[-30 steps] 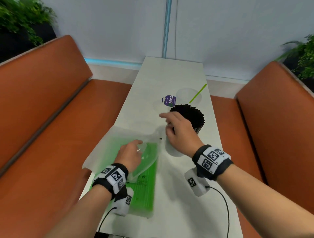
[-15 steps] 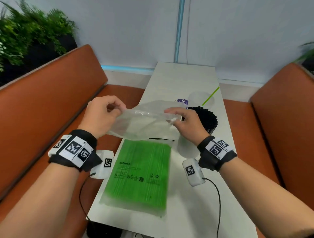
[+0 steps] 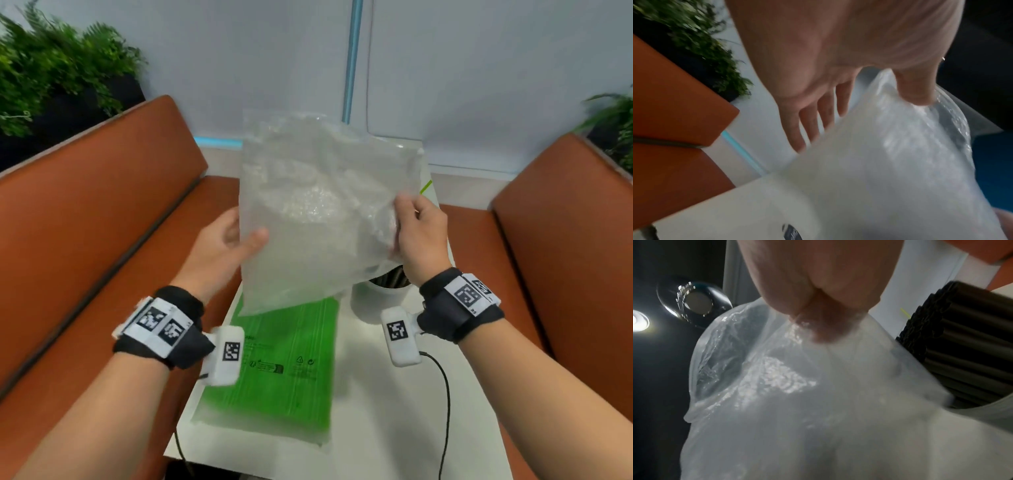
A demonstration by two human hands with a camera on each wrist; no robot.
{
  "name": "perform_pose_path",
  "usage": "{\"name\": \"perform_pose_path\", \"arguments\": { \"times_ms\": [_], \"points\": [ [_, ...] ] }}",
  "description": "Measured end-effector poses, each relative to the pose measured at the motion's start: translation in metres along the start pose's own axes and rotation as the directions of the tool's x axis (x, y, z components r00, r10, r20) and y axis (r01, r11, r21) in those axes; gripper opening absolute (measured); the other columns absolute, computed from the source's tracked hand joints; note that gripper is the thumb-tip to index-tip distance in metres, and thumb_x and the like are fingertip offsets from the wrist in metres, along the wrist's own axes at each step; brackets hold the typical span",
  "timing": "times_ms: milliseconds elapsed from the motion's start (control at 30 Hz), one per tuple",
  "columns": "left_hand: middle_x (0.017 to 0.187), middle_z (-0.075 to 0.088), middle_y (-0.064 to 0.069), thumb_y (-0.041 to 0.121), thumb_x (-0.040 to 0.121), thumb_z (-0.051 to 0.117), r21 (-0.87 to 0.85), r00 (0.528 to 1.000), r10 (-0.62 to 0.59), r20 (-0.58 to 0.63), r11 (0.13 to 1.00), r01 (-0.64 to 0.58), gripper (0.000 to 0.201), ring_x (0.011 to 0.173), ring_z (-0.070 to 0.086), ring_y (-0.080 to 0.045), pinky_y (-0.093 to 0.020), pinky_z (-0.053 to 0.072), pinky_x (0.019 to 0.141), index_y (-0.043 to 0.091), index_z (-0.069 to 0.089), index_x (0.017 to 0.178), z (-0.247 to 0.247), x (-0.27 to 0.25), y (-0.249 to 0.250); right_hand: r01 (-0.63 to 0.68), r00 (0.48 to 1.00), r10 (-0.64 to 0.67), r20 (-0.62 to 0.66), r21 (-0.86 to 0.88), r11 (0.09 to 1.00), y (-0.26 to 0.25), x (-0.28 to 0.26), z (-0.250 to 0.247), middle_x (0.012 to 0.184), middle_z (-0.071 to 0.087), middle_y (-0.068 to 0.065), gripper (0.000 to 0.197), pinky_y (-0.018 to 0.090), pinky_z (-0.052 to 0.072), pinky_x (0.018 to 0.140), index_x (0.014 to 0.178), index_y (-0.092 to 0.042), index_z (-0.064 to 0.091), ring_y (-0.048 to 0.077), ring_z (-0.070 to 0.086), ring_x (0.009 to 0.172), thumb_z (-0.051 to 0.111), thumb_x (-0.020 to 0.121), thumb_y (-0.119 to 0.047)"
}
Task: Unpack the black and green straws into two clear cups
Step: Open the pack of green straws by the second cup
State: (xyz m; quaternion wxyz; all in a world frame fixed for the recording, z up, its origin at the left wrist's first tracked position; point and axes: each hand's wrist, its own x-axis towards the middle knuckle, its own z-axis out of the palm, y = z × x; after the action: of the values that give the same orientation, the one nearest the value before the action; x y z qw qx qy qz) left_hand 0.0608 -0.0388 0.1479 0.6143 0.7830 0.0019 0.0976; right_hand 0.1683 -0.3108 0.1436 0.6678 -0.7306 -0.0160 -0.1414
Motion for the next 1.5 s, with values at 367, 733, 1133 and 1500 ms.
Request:
{"name": "perform_pose_path", "arguments": {
  "times_ms": [367, 733, 1133, 1500],
  "points": [
    [0.065, 0.071, -0.001, 0.029, 0.094, 0.063, 0.018, 0.972, -0.034, 0.234, 0.999, 0.03, 0.009, 0.054, 0.064, -0.007, -0.017, 0.047, 0.05, 0.022, 0.068, 0.097, 0.134, 0.008, -0.015, -0.041, 0.98, 0.008, -0.198, -0.164, 0.986, 0.044, -0.029, -0.15, 0.066, 0.066, -0.013, 0.005, 0.019, 0.046, 0.046, 0.092, -0.02, 0.066, 0.002, 0.056, 0.052, 0.064, 0.09, -0.024],
    [0.083, 0.07, -0.008, 0.027, 0.091, 0.064, 0.491, 0.751, -0.511, 0.418, 0.822, 0.286, 0.035, 0.058, 0.068, -0.017, -0.026, 0.054, 0.049, 0.005, 0.056, 0.116, 0.234, -0.049, -0.124, -0.532, 0.839, 0.466, -0.28, -0.601, 0.597, 0.162, -0.102, -0.232, 0.121, 0.064, 0.007, 0.04, 0.03, 0.045, 0.083, 0.129, -0.025, 0.053, 0.021, 0.059, 0.102, 0.054, 0.094, -0.044],
    [0.164, -0.019, 0.006, 0.052, 0.083, 0.067, 0.813, 0.504, -0.639, 0.581, 0.486, -0.321, 0.103, 0.149, -0.019, -0.038, -0.064, 0.005, 0.118, 0.042, -0.005, 0.155, 0.259, -0.086, -0.165, 0.118, 0.619, 0.745, 0.249, -0.967, 0.226, 0.217, -0.164, -0.172, 0.161, -0.021, 0.005, 0.074, 0.054, 0.006, 0.118, 0.152, -0.036, -0.002, 0.035, -0.018, 0.147, 0.041, 0.094, -0.055],
    [0.165, 0.009, -0.008, 0.034, 0.092, 0.061, 0.873, 0.905, -0.421, 0.057, 0.461, 0.159, 0.07, 0.151, 0.004, -0.035, -0.06, 0.01, 0.117, 0.033, 0.027, 0.153, 0.196, -0.042, -0.16, 0.105, 0.831, 0.475, 0.291, -0.919, 0.379, 0.183, -0.145, -0.147, 0.149, 0.031, 0.006, 0.053, 0.041, 0.03, 0.109, 0.143, -0.028, 0.038, 0.028, 0.033, 0.133, 0.048, 0.094, -0.047]
  ]
}}
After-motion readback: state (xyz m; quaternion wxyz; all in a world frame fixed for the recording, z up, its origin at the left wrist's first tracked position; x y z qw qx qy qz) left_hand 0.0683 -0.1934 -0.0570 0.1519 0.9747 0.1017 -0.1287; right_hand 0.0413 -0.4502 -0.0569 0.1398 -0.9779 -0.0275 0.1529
